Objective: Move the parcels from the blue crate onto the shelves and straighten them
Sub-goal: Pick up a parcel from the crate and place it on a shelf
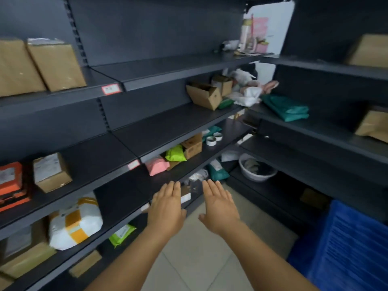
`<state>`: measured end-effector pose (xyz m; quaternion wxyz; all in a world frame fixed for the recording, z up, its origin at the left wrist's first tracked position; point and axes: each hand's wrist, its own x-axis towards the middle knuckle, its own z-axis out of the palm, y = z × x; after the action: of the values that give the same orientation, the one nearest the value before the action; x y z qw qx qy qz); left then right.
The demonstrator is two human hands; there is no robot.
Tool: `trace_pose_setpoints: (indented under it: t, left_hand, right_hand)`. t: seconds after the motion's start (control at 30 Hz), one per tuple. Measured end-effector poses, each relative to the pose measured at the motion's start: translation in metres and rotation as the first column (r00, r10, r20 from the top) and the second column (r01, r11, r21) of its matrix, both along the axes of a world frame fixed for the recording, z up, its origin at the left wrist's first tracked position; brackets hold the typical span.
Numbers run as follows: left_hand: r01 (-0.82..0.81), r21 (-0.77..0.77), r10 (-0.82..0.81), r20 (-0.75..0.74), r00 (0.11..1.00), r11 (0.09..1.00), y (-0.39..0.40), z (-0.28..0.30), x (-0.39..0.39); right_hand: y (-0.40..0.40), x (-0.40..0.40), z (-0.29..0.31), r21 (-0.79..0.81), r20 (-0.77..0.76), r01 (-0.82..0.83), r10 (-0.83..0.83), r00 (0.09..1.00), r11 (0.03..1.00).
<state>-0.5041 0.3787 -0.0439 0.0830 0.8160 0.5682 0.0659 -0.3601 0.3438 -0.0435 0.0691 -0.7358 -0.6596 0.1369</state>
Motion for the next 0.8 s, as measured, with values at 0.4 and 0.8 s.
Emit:
trace_pose_setpoints:
  t: [0.4,0.8]
  left_hand:
    - [0.407,-0.030,-0.407,0.007,0.913,0.913,-0.173,0.007,0.185]
    - [0.734,-0.079,-0.735,0.026,0.678,0.674,-0.253,-0.008,0.349]
  right_hand:
    - [-0.220,0.161,-0.004,-0.030,0.000,0.429,-0.430,0.903,0.903]
    - [-0.338,0.277,-0.018,-0.073,-0.021,0.764,-0.767,0.641,0.641]
